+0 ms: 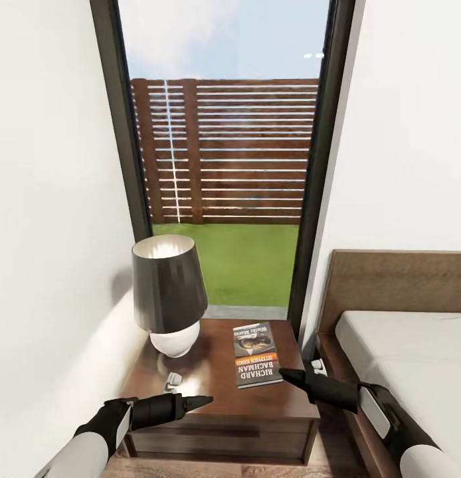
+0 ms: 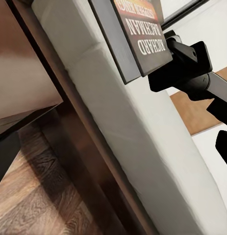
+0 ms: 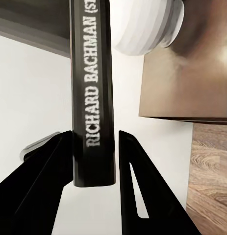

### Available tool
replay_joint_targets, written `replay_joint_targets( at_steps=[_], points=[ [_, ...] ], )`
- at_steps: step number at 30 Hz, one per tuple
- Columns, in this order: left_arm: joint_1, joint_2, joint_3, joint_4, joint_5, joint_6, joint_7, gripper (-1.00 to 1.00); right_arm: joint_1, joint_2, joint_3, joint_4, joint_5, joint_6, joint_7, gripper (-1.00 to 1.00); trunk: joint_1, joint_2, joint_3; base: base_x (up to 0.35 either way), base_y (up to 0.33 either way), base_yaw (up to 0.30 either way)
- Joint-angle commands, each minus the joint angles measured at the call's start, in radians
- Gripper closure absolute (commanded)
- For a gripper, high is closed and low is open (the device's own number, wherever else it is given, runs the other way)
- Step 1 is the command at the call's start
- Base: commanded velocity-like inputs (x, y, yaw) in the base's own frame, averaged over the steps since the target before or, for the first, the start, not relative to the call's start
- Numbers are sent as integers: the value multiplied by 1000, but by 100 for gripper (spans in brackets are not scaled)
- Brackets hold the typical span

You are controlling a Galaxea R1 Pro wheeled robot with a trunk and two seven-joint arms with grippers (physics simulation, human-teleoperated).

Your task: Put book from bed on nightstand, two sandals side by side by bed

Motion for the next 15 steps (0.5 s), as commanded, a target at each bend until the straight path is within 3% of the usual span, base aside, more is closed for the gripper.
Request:
replay_joint_targets(
  at_steps=[1, 5, 15],
  points=[
    [-1, -1, 8, -2, -10, 11, -6, -100, -1, 0, -2, 0, 0, 4, 3, 100, 0, 0, -1, 0, 0, 0],
    [-1, -2, 8, -2, -10, 11, -5, -100, -1, 0, -2, 0, 0, 4, 3, 100, 0, 0, -1, 43, 0, 0],
    [-1, -3, 8, -2, -10, 12, -4, -100, -1, 0, 0, 0, 0, 4, 3, 100, 0, 0, -1, 233, 0, 0]
  ],
)
